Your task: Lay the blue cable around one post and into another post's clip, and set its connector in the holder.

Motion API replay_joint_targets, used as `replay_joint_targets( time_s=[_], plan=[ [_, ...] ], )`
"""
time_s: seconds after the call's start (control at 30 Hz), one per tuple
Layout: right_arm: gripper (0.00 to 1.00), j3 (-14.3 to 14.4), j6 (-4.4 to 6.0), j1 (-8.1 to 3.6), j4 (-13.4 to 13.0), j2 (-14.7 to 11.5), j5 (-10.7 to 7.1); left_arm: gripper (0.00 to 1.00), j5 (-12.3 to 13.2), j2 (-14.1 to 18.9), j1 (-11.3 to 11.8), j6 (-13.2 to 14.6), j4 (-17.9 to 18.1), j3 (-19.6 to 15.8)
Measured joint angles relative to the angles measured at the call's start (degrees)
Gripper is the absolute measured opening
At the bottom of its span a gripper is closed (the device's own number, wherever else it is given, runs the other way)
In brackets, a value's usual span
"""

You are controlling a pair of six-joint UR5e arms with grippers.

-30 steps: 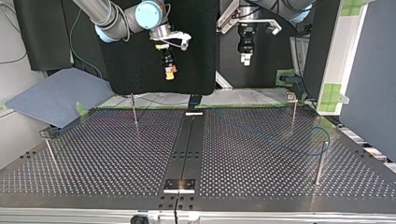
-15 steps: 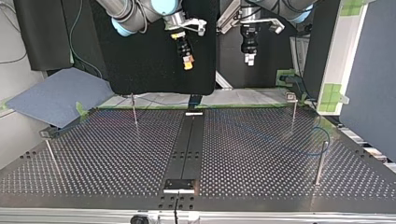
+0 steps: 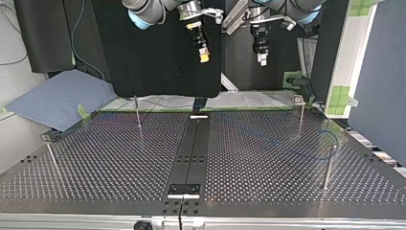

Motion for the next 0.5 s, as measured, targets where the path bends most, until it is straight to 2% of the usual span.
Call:
replay_joint_targets(
  time_s=[0.27, 0.37, 0.5],
  plan=[
    [1.00, 0.0, 0.04, 4.34, -1.2, 0.0, 4.43, 1.00, -3.3, 0.0, 0.1, 0.4, -1.9, 0.0],
    [1.00, 0.0, 0.10, 5.16, -0.6, 0.0, 6.17, 1.00, -4.6, 0.0, 0.1, 0.5, -2.3, 0.0],
    [1.00, 0.0, 0.27, 5.41, 0.5, 0.0, 7.97, 1.00, -6.3, 0.0, 0.2, 0.9, -2.9, 0.0]
  ],
)
